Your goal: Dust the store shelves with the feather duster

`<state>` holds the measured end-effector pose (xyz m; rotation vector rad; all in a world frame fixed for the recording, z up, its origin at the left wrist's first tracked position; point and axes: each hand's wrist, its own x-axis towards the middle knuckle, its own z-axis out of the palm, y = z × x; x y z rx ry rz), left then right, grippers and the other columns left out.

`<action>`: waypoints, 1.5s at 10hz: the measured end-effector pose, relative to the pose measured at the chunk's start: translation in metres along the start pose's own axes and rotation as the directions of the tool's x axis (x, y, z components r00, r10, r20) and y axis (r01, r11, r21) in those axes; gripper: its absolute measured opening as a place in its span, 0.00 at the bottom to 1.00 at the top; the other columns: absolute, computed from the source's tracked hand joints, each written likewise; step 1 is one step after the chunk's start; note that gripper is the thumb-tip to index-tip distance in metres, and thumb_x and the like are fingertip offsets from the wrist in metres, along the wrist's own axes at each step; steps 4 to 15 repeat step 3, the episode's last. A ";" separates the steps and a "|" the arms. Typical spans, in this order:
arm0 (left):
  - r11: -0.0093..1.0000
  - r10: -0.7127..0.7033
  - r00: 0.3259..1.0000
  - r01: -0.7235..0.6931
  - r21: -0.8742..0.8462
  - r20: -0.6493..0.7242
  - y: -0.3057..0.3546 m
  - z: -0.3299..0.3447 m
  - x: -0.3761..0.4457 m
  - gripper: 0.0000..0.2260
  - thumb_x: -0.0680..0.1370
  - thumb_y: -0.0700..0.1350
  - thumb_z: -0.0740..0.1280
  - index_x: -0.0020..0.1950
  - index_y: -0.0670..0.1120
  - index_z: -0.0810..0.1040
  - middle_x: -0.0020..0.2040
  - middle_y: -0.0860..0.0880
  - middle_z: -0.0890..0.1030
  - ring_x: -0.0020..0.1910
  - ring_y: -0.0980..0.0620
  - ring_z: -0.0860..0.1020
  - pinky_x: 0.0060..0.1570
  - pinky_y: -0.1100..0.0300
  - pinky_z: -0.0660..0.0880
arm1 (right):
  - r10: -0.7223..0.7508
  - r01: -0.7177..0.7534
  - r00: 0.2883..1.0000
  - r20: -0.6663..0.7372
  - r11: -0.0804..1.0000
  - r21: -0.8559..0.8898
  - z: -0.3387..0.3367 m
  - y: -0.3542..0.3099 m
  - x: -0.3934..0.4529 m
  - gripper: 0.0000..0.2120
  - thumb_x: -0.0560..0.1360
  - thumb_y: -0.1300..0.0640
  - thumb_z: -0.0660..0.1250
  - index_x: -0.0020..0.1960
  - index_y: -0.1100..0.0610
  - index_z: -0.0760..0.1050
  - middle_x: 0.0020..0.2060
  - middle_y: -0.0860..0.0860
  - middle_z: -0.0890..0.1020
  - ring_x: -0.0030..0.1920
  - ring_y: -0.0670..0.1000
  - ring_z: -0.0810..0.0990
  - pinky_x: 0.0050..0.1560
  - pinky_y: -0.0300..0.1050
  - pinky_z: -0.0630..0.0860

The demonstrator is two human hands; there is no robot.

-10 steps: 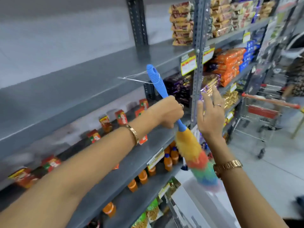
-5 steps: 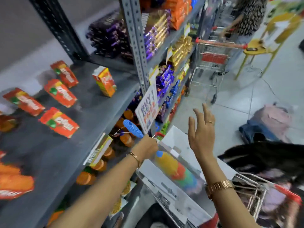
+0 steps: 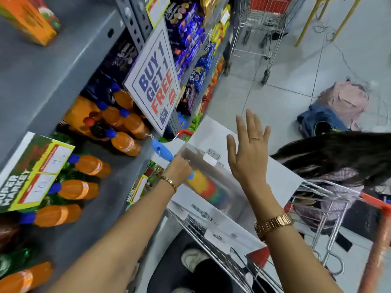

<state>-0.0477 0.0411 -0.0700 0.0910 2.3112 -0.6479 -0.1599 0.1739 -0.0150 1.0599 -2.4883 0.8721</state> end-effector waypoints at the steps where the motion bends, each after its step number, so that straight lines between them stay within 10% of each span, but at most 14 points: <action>1: 0.977 -0.093 0.996 0.089 -0.195 -0.013 0.006 0.014 0.008 0.13 0.79 0.36 0.57 0.56 0.45 0.78 0.57 0.48 0.80 0.56 0.47 0.78 0.58 0.54 0.68 | 0.017 -0.014 0.998 0.062 0.999 -0.051 0.009 0.008 -0.014 0.24 0.79 0.52 0.54 0.71 0.64 0.64 0.71 0.64 0.63 0.71 0.63 0.56 0.69 0.61 0.48; 3: 0.827 -0.314 0.949 0.269 -0.494 -0.010 -0.005 0.014 -0.004 0.10 0.79 0.41 0.59 0.59 0.43 0.73 0.60 0.45 0.76 0.58 0.46 0.75 0.54 0.55 0.70 | 0.021 -0.019 0.997 0.068 0.999 -0.029 0.013 0.003 -0.017 0.26 0.79 0.52 0.53 0.72 0.64 0.61 0.71 0.64 0.61 0.72 0.62 0.54 0.69 0.60 0.47; 15: 0.827 -0.314 0.949 0.269 -0.494 -0.010 -0.005 0.014 -0.004 0.10 0.79 0.41 0.59 0.59 0.43 0.73 0.60 0.45 0.76 0.58 0.46 0.75 0.54 0.55 0.70 | 0.021 -0.019 0.997 0.068 0.999 -0.029 0.013 0.003 -0.017 0.26 0.79 0.52 0.53 0.72 0.64 0.61 0.71 0.64 0.61 0.72 0.62 0.54 0.69 0.60 0.47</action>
